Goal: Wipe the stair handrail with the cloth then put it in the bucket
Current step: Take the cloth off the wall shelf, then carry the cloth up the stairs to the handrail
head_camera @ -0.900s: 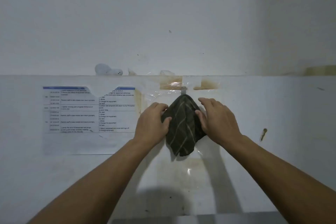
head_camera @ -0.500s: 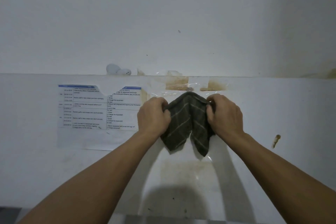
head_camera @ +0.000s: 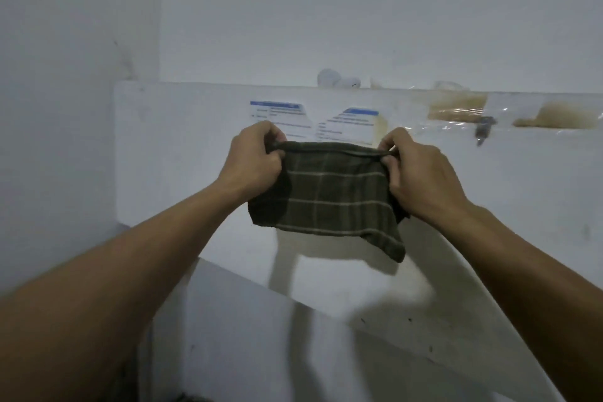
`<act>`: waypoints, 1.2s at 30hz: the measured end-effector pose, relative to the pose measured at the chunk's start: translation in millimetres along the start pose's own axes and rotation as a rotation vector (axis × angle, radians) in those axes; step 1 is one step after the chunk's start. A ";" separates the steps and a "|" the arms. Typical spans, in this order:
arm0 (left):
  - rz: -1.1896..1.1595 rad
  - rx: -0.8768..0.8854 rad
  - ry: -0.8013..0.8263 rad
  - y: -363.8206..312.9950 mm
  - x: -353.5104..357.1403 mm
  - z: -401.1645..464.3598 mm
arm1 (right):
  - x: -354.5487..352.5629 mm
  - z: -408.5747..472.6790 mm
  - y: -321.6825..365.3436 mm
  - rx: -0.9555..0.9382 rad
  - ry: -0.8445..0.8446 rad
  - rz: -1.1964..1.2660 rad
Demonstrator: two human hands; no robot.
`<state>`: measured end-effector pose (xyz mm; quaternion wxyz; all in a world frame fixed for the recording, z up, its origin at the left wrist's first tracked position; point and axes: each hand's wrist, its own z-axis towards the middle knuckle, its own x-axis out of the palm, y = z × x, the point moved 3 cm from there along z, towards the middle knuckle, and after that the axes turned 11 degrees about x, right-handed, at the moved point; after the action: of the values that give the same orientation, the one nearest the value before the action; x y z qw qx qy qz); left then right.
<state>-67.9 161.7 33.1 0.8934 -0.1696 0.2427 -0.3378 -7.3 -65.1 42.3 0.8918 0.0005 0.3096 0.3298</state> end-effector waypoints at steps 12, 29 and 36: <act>0.283 -0.355 0.049 139.2 -211.0 -118.4 | 184.3 -11.5 196.5 -0.257 0.574 0.320; 0.710 -0.869 -0.442 158.2 -491.3 -360.3 | 340.6 -155.8 580.7 -0.799 1.048 0.815; 0.918 -1.033 -0.662 117.1 -536.5 -434.4 | 343.0 -221.4 702.9 -1.089 1.208 1.055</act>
<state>-596.0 552.9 -208.7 0.7775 -0.5401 0.1357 0.2920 -340.3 641.8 -181.8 0.1981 -0.4431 0.4804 0.7305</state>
